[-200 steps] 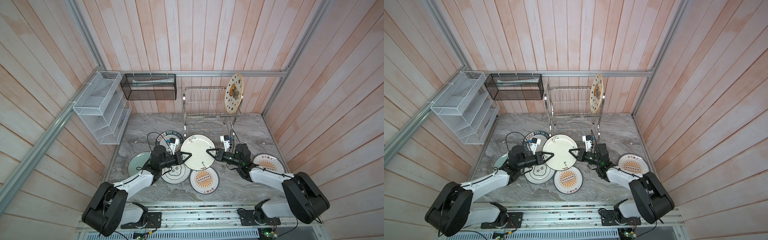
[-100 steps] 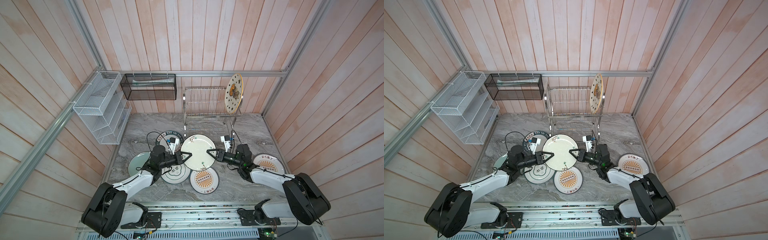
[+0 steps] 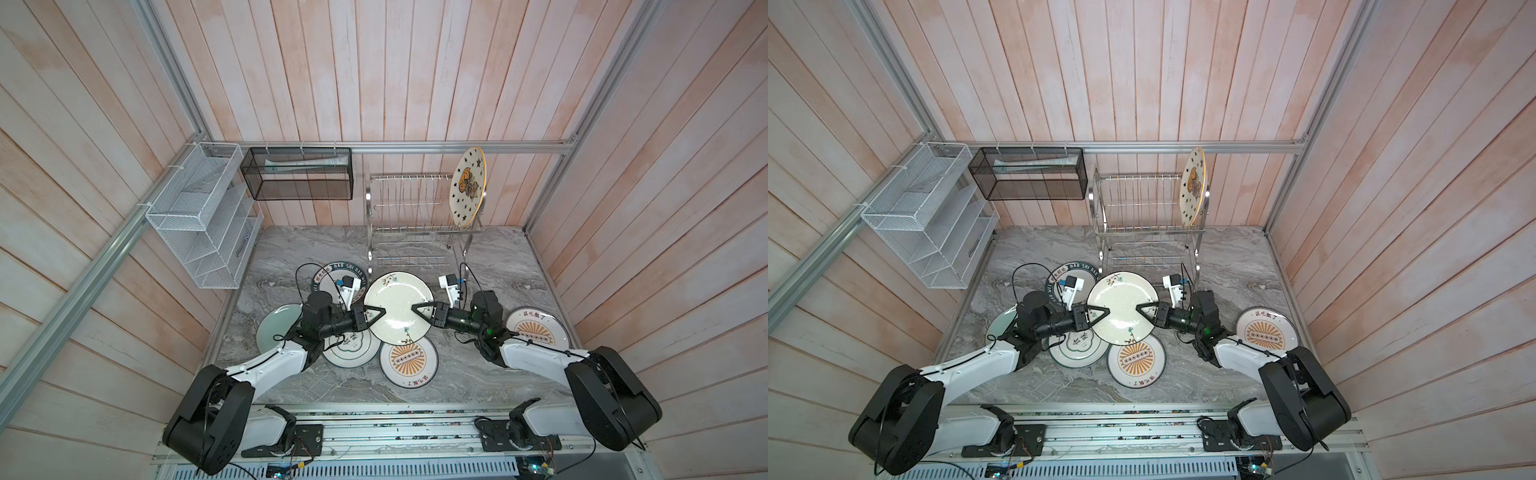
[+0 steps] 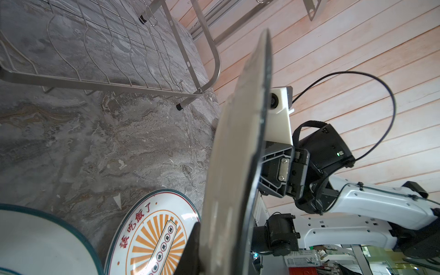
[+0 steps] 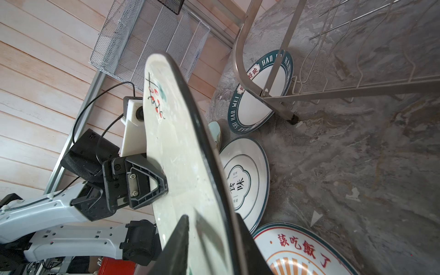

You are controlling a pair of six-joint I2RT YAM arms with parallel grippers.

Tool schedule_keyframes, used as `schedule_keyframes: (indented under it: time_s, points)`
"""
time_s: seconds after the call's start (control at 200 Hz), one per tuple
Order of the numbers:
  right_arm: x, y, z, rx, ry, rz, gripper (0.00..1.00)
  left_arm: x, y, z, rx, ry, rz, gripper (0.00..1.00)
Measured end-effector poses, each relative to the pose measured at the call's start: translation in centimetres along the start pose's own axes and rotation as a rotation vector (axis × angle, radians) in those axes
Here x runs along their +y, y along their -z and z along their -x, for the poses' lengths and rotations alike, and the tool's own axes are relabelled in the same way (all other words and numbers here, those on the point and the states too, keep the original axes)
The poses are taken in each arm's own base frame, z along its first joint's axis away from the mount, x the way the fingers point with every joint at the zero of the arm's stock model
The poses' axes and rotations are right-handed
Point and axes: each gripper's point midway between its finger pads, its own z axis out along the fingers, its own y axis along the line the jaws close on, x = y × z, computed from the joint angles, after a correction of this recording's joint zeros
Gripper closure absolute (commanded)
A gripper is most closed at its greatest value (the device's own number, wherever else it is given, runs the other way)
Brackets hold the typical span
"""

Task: Load plates into a dish rack
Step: Place the plate on the dish rack.

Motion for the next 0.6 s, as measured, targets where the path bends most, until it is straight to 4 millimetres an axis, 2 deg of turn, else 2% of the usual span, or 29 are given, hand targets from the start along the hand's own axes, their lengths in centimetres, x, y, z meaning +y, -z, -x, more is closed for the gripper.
schedule_keyframes:
  time_s: [0.145,0.38,0.42,0.6]
  points:
    - [-0.03,-0.18,-0.3,0.011,-0.004,0.005,0.74,-0.06,0.0,-0.06,0.003,0.0,-0.004,1.0]
    - [0.32,-0.22,-0.31,0.015,-0.007,0.02,0.99,-0.01,0.09,0.09,0.002,0.003,-0.008,1.0]
    - [0.33,-0.22,-0.33,0.016,-0.007,0.021,1.0,0.0,0.09,0.09,0.002,0.003,-0.008,1.0]
    - [0.41,-0.22,-0.37,0.018,-0.008,0.025,1.0,0.29,0.08,0.15,-0.004,0.004,0.005,0.7]
